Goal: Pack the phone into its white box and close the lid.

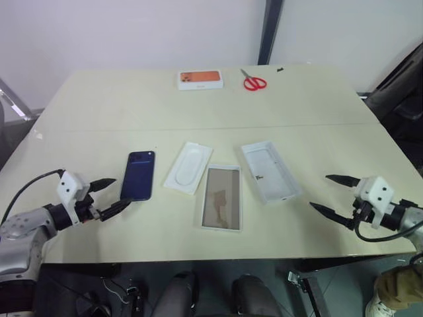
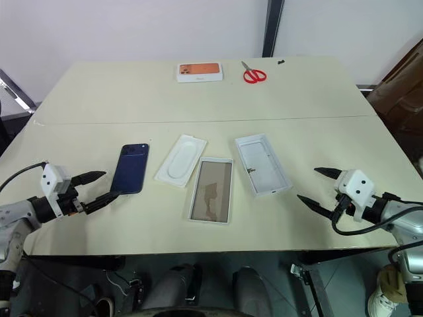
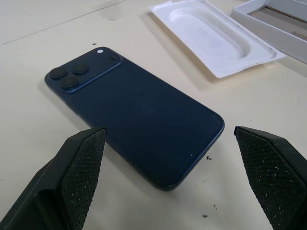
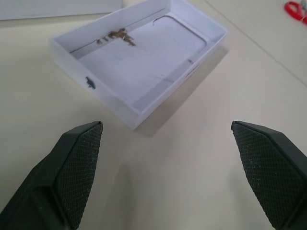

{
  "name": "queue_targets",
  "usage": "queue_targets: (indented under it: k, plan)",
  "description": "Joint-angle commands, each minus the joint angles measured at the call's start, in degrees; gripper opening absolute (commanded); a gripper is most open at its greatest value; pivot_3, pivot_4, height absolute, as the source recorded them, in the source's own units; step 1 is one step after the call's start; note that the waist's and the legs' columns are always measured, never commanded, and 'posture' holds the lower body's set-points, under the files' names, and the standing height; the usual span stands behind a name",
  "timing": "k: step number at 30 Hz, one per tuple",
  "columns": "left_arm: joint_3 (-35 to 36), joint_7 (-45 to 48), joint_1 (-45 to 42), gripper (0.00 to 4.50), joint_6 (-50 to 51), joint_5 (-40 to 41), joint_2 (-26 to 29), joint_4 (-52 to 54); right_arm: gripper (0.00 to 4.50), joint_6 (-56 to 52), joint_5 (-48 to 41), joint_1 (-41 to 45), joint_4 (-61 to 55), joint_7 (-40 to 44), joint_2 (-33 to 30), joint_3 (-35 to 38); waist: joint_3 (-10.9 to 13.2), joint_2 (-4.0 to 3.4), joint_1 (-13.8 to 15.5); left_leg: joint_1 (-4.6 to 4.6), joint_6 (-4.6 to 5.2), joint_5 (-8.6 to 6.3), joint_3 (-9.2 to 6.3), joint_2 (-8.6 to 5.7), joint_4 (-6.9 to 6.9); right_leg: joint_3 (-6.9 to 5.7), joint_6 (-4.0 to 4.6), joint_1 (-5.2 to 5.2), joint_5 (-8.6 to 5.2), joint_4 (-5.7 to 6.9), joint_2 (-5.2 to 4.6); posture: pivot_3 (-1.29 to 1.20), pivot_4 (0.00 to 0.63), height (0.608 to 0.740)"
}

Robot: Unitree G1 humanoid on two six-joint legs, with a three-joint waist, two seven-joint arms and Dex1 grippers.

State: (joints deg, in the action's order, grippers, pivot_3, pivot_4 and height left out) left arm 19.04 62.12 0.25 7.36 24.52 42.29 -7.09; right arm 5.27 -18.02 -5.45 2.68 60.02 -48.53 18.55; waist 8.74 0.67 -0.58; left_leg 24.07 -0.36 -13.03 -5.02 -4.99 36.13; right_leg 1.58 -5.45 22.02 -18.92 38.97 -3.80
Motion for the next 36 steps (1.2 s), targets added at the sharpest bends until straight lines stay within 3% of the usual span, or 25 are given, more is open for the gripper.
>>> queue_targets:
  k: [1,25,32,36]
  plan:
    - [1.90,0.95,0.22,4.49,-1.89,1.00,0.77,-0.62,4.50,0.51,-0.59,0.29,-0.64,0.10,-0.99,1.68,0.00,0.00,0.00,0.00,0.00,0.00,0.00,0.00,0.00,0.00,0.00,0.00,0.00,0.00,0.00,0.00,0.150,0.734]
    - [-0.91,-1.56,-3.28,4.49,4.94,-0.14,1.76,1.13,4.50,2.35,0.65,4.62,2.13,-0.10,0.04,-0.98,0.00,0.00,-0.03,0.00,0.00,0.00,0.00,0.00,0.00,-0.01,0.00,0.00,0.00,0.00,0.00,0.00,0.150,0.734]
    - [-3.00,-7.38,-8.82,4.49,21.94,5.64,-0.48,6.50,4.50,-0.62,0.21,9.51,-3.69,-1.60,0.53,-4.47,0.00,0.00,-0.02,0.00,0.00,0.00,0.00,0.00,0.01,-0.01,0.00,0.00,0.00,0.01,0.00,0.00,0.150,0.734]
    - [-3.90,-11.81,-16.63,4.49,36.81,11.85,-3.16,6.56,4.50,-0.51,2.17,13.28,-7.68,-1.72,0.89,-8.86,0.00,0.00,0.03,0.00,-0.01,0.01,-0.01,-0.01,0.02,-0.02,-0.01,0.01,0.00,0.03,0.01,0.00,0.150,0.734]
